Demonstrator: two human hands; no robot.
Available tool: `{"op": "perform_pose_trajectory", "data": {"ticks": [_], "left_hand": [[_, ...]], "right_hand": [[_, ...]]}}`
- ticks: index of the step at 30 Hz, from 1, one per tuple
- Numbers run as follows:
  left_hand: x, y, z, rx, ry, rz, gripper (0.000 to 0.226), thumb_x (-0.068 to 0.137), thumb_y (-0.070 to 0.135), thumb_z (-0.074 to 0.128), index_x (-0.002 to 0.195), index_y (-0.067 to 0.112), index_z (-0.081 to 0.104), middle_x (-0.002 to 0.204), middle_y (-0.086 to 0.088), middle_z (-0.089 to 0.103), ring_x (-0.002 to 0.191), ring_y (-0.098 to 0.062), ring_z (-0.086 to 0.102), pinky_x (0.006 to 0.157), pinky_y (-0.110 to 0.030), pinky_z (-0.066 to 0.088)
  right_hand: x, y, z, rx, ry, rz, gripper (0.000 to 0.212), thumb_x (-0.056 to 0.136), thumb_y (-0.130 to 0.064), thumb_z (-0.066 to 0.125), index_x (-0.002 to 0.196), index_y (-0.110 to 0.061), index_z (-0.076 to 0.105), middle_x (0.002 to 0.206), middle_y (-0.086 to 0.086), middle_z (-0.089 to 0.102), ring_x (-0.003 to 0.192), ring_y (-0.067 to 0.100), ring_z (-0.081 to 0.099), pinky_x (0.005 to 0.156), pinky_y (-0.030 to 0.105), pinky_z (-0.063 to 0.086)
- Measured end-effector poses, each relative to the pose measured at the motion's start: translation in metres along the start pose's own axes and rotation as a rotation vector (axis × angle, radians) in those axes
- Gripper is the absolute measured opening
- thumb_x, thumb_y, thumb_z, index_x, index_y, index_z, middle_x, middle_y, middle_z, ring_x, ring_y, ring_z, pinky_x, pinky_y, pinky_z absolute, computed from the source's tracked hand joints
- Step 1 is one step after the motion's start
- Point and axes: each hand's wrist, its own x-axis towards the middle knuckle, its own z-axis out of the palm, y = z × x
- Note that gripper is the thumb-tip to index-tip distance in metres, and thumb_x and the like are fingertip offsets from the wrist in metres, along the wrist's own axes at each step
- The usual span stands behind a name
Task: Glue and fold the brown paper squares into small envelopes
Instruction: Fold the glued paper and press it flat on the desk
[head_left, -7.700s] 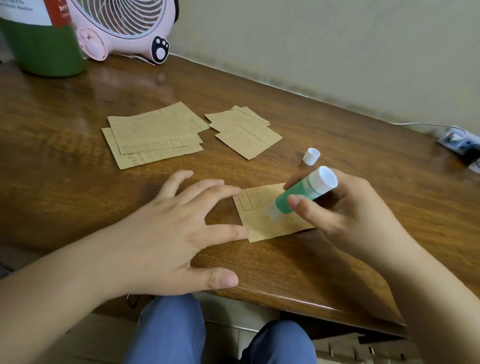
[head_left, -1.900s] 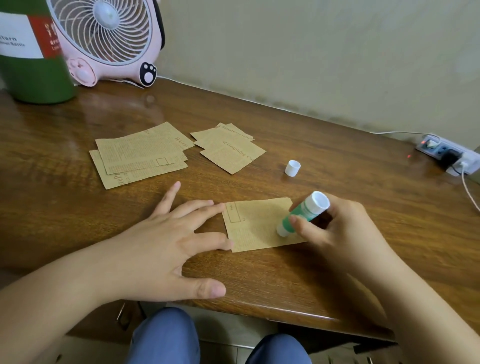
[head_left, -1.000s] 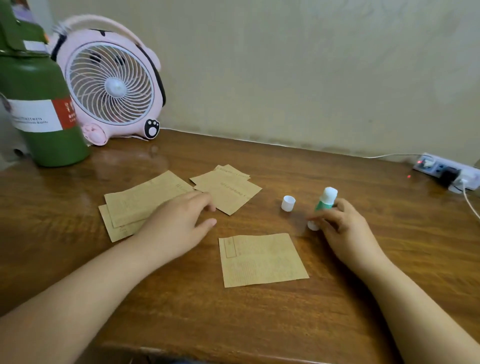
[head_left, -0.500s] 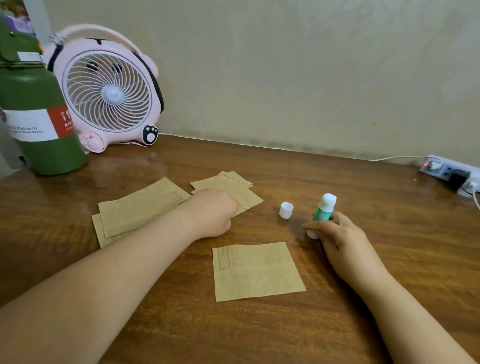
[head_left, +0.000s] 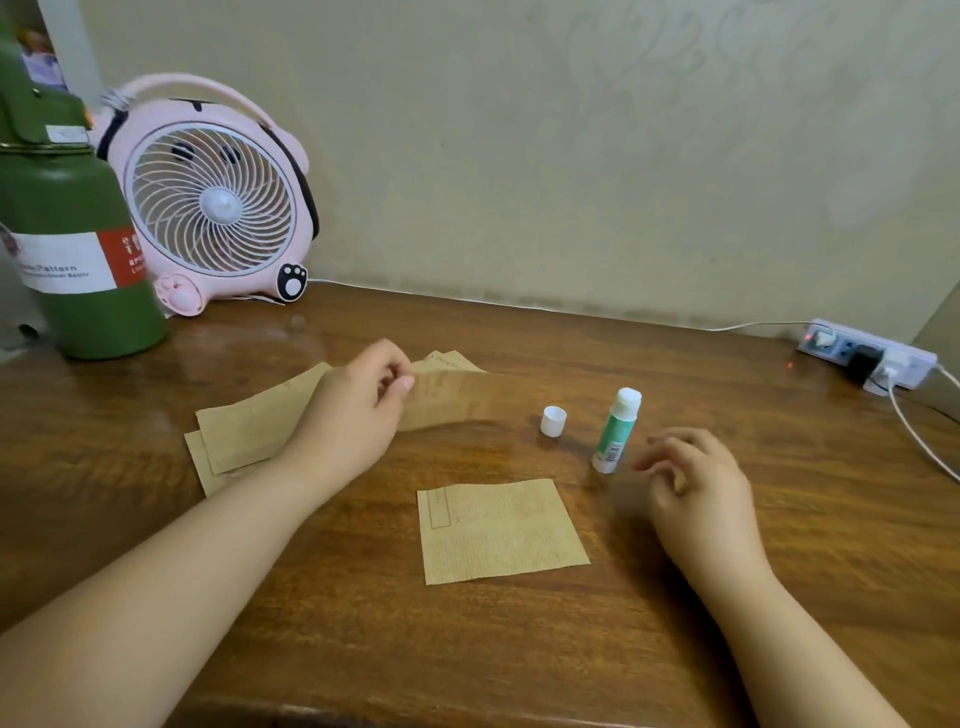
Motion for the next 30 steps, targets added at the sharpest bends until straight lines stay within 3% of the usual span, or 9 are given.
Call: {"op": "perform_pose_trajectory", "data": {"ticks": [3, 6, 8, 10, 13, 16, 19, 24, 30], "left_hand": [[-0.018, 0.018, -0.014, -0.297, 0.020, -0.074, 0.013, 0.094, 0.014, 0.055, 0.083, 0.021, 0.056, 0.069, 0.001, 0.066, 0.065, -0.003, 0.059, 0.063, -0.023, 0.042], [-0.036, 0.030, -0.021, -0.433, -0.052, -0.128, 0.010, 0.092, 0.009, 0.057, 0.085, 0.015, 0.058, 0.065, 0.005, 0.068, 0.061, -0.002, 0.060, 0.068, -0.025, 0.044], [-0.047, 0.034, -0.021, -0.437, -0.057, -0.195, 0.008, 0.091, 0.010, 0.059, 0.085, 0.014, 0.060, 0.064, 0.006, 0.069, 0.059, -0.002, 0.061, 0.068, -0.026, 0.045], [-0.056, 0.035, -0.020, -0.386, -0.072, -0.251, 0.008, 0.091, 0.014, 0.060, 0.084, 0.017, 0.062, 0.065, 0.008, 0.069, 0.059, -0.001, 0.061, 0.067, -0.027, 0.047], [-0.064, 0.034, -0.017, -0.320, -0.096, -0.306, 0.008, 0.090, 0.018, 0.061, 0.083, 0.021, 0.063, 0.069, 0.012, 0.070, 0.064, 0.000, 0.063, 0.068, -0.026, 0.052], [-0.067, 0.029, -0.014, -0.302, -0.133, -0.360, 0.006, 0.091, 0.021, 0.061, 0.085, 0.023, 0.063, 0.073, 0.014, 0.071, 0.069, 0.001, 0.065, 0.069, -0.024, 0.053], [-0.071, 0.022, -0.014, -0.311, -0.133, -0.358, 0.005, 0.092, 0.018, 0.060, 0.093, 0.022, 0.063, 0.078, 0.012, 0.071, 0.072, 0.002, 0.066, 0.072, -0.020, 0.051], [-0.092, 0.003, -0.023, 0.027, -0.112, -0.059, 0.014, 0.087, 0.020, 0.064, 0.097, 0.030, 0.065, 0.091, 0.023, 0.055, 0.091, 0.010, 0.051, 0.071, -0.002, 0.039], [-0.111, -0.013, -0.021, 0.137, -0.265, 0.195, 0.024, 0.086, 0.036, 0.053, 0.096, 0.023, 0.070, 0.095, 0.019, 0.059, 0.095, 0.002, 0.050, 0.082, -0.013, 0.041]], "right_hand": [[-0.015, -0.023, -0.009, 0.112, 0.067, -0.085, 0.015, 0.082, -0.022, 0.061, 0.097, -0.023, 0.060, 0.097, -0.013, 0.056, 0.094, 0.006, 0.053, 0.077, 0.019, 0.038], [-0.027, -0.051, -0.009, 0.518, -0.273, 0.146, 0.068, 0.068, -0.060, 0.068, 0.128, -0.036, 0.045, 0.118, -0.020, 0.059, 0.107, 0.002, 0.056, 0.090, 0.023, 0.045], [-0.031, -0.072, -0.009, 0.857, -0.418, 0.386, 0.078, 0.060, -0.081, 0.050, 0.121, -0.031, 0.051, 0.112, -0.010, 0.067, 0.093, 0.011, 0.066, 0.081, 0.027, 0.052], [-0.032, -0.089, -0.015, 1.074, -0.509, 0.591, 0.078, 0.060, -0.076, 0.034, 0.107, -0.020, 0.058, 0.101, 0.010, 0.069, 0.077, 0.022, 0.065, 0.071, 0.032, 0.050], [-0.037, -0.096, -0.023, 0.971, -0.627, 0.568, 0.080, 0.052, -0.075, 0.053, 0.107, -0.017, 0.061, 0.089, 0.010, 0.072, 0.068, 0.021, 0.066, 0.066, 0.033, 0.051], [-0.040, -0.094, -0.023, 0.634, -0.608, 0.493, 0.038, 0.072, -0.047, 0.064, 0.098, -0.020, 0.062, 0.073, 0.001, 0.072, 0.058, 0.010, 0.061, 0.061, 0.024, 0.052], [-0.039, -0.088, -0.015, 0.611, -0.527, 0.530, 0.018, 0.085, -0.026, 0.063, 0.089, -0.008, 0.065, 0.060, 0.001, 0.066, 0.048, 0.007, 0.052, 0.054, 0.020, 0.047], [-0.036, -0.081, -0.005, 0.590, -0.465, 0.567, 0.020, 0.086, -0.025, 0.063, 0.081, -0.006, 0.066, 0.057, 0.001, 0.063, 0.045, 0.006, 0.049, 0.049, 0.016, 0.046], [-0.037, -0.083, -0.001, 0.548, -0.502, 0.546, 0.017, 0.086, -0.025, 0.063, 0.084, -0.008, 0.068, 0.059, 0.002, 0.066, 0.046, 0.007, 0.050, 0.049, 0.016, 0.048]]}}
